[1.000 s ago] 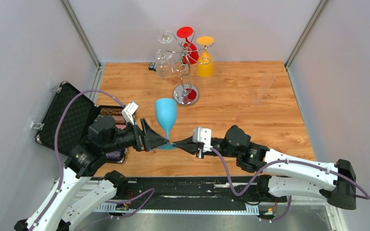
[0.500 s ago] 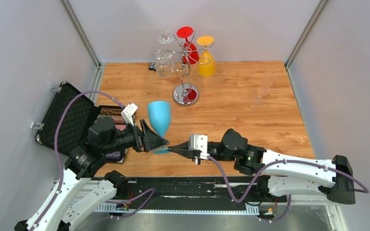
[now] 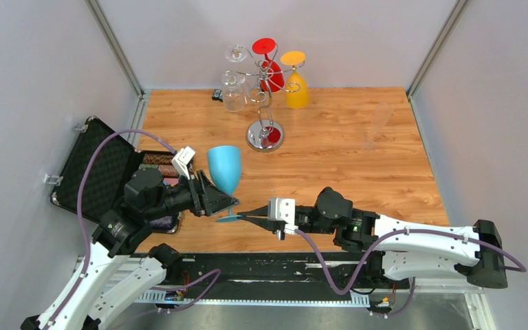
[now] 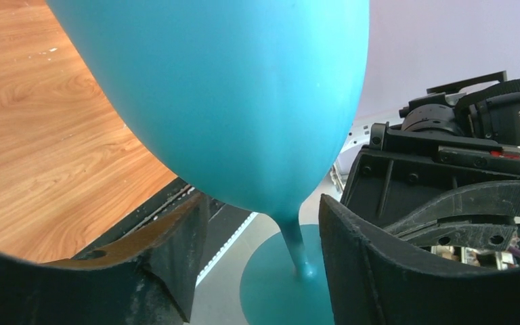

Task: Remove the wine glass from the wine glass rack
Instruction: Place the wine glass at the center of the board.

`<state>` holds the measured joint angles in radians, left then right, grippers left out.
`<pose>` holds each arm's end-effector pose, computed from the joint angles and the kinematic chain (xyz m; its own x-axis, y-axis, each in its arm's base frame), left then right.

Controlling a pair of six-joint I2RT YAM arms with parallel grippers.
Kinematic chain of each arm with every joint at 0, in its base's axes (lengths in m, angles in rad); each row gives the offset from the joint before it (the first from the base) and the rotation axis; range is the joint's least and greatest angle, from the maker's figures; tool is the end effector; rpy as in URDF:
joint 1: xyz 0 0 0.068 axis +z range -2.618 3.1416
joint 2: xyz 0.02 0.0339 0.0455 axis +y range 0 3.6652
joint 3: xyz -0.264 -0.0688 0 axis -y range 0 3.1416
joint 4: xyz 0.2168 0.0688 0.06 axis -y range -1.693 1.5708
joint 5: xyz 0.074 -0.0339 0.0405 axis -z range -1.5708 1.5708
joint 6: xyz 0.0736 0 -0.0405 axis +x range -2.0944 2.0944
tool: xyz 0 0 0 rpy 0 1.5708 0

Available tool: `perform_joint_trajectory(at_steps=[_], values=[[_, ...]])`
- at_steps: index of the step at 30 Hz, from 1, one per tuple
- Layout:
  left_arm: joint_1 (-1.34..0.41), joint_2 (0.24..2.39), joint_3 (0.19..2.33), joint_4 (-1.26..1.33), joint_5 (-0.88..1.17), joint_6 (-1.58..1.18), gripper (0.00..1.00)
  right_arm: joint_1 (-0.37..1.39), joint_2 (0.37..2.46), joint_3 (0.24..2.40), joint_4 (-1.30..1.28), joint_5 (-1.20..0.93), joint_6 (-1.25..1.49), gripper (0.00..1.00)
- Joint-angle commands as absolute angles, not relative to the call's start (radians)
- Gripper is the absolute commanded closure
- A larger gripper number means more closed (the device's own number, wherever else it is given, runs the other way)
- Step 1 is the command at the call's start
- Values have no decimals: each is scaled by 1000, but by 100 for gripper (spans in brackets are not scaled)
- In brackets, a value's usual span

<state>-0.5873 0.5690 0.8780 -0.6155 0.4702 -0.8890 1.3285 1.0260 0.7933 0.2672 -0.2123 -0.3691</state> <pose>0.0806 -0.0937 0.3367 -0.8210 -0.2850 -0.4947 0.3429 0.4466 -0.8264 0.0458 0.2501 0.3527 0.3683 0.0204 -0.9295 -0.9292 0.0402 -0.3673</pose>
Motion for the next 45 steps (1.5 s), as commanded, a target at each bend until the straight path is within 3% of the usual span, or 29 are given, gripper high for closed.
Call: perform_joint_trajectory(at_steps=[1,6,17,24,37,45], values=[[-587,560,876,-564,479,-882,37,1338,1026,838,312,-198,-384,100],[-586,558,877,-548,492,-883,62,1340,1032,836,312,-196,-378,100],[-587,540,865,-474,538,-903,100,1348,1041,844,304,-175,-370,100],[-586,534,872,-479,541,-880,100,1350,1023,853,254,-165,-360,75],[-586,541,888,-633,520,-742,100,1349,902,856,115,-10,-332,50],[-587,521,877,-725,570,-625,100,1324,929,1022,-128,103,-241,39]])
